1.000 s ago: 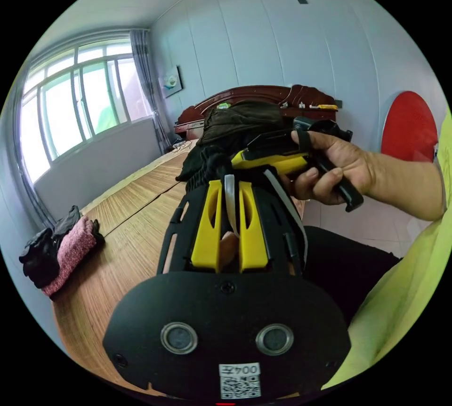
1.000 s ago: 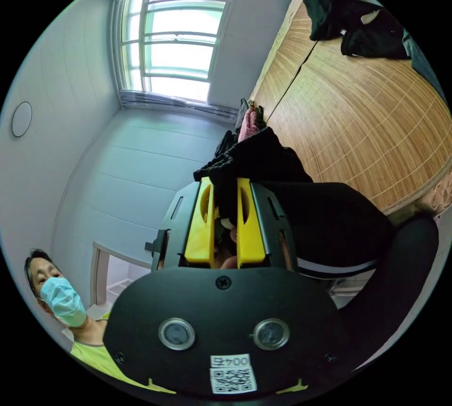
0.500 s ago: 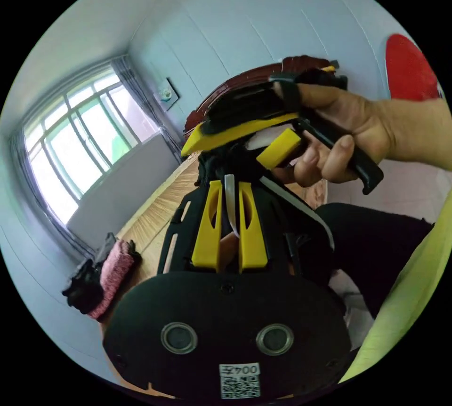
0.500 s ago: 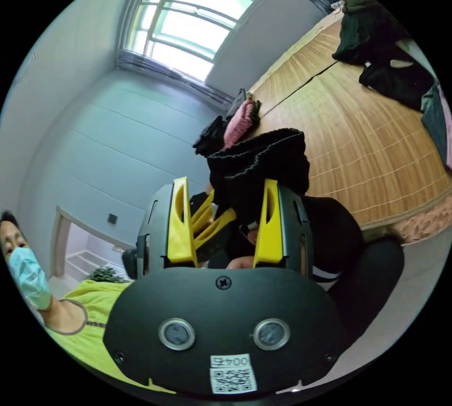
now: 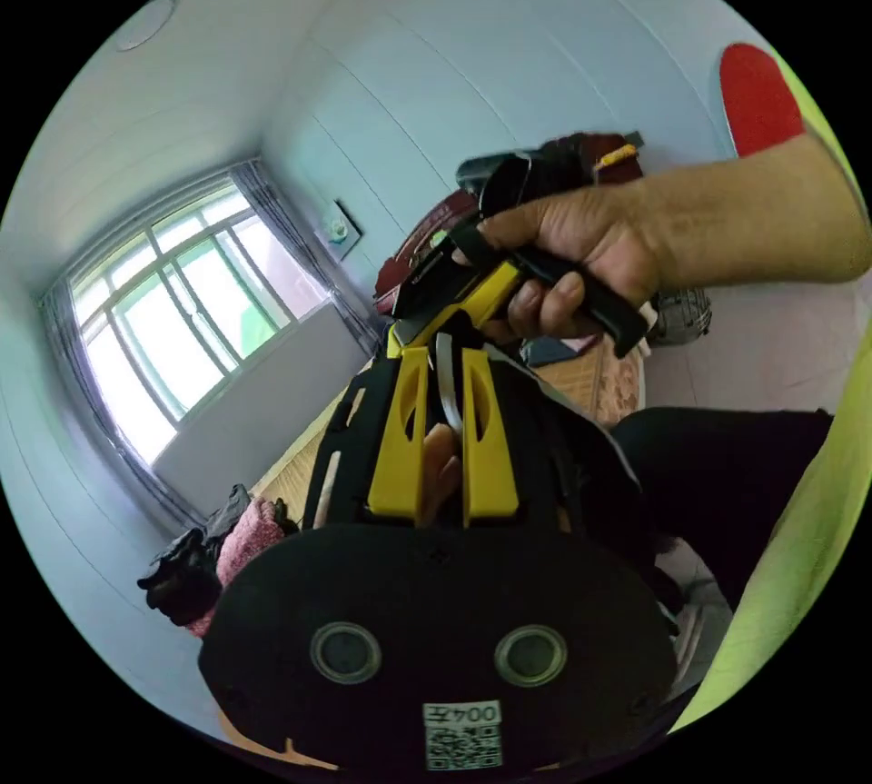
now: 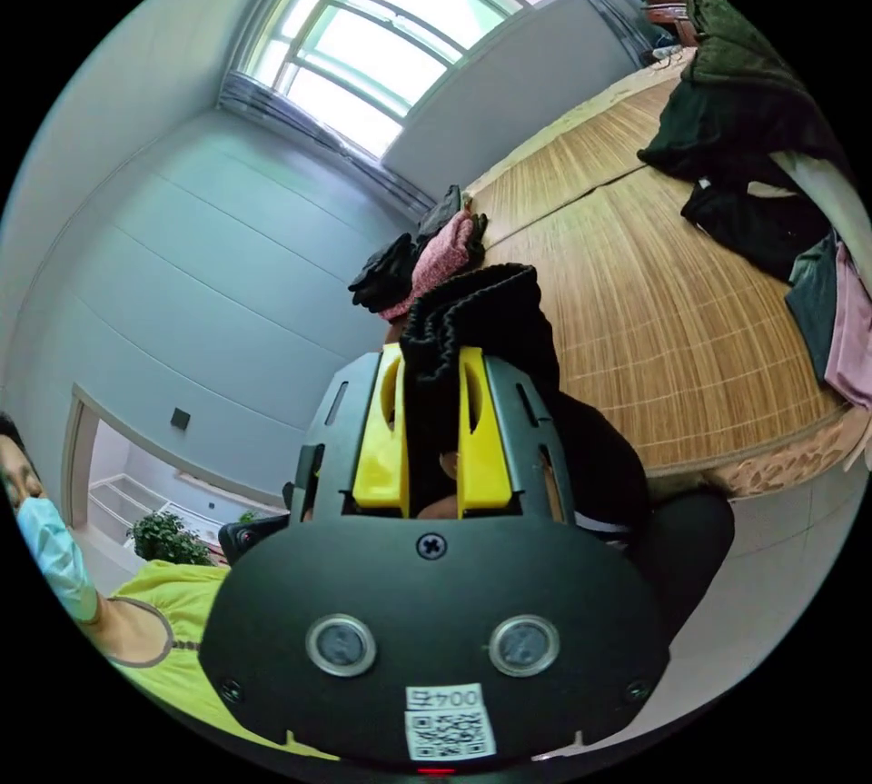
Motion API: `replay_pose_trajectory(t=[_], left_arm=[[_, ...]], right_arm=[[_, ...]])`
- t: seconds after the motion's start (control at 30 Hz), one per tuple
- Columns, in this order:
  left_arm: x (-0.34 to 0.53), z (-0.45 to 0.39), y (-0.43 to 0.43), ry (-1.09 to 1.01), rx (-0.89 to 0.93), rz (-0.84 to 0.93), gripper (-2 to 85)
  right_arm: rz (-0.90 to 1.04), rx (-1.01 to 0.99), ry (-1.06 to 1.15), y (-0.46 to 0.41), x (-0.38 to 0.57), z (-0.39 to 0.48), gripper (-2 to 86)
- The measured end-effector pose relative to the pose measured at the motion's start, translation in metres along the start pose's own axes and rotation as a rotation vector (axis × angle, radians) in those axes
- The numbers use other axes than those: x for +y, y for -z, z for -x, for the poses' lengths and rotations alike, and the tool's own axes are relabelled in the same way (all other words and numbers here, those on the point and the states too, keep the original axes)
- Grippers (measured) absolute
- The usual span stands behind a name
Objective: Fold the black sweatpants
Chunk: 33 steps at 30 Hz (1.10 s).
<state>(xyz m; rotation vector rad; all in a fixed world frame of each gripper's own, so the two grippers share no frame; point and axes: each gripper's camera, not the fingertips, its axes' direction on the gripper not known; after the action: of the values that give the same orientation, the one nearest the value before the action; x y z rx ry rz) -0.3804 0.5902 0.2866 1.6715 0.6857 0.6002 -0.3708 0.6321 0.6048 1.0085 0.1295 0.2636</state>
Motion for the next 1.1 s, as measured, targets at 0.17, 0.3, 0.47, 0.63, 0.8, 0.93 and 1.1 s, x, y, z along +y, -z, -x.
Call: replay_pose_trajectory(t=[0.17,0.3,0.47,0.63,0.8,0.93,1.1], left_arm=[[0.017,0.067,0.058,0.198,-0.050,-0.064,10.3],[0.054,0.113,0.089,0.347,-0.020,-0.034,14.5],[0.076,0.127,0.113,0.387,0.002,-0.033,17.6],[0.086,0.132,0.110,0.372,0.011,-0.007,19.7],[0.095,0.138,0.094,0.405,0.070,-0.003,22.2],[0.096,0.146,0.078,0.391,0.051,0.028,23.5],[0.090,0.176,0.052,0.421,0.010,0.060,23.5]], right_arm=[[-0.180,-0.045,0.108,0.059,-0.112,0.087,8.3],[-0.346,-0.035,0.241,0.117,-0.189,0.195,8.4],[-0.556,0.093,0.449,0.170,-0.273,0.372,8.5],[-0.694,0.125,0.496,0.187,-0.334,0.469,8.5],[-0.759,0.184,0.535,0.179,-0.377,0.531,8.3],[-0.780,0.217,0.565,0.160,-0.408,0.567,8.2],[-0.769,0.244,0.620,0.134,-0.435,0.584,8.2]])
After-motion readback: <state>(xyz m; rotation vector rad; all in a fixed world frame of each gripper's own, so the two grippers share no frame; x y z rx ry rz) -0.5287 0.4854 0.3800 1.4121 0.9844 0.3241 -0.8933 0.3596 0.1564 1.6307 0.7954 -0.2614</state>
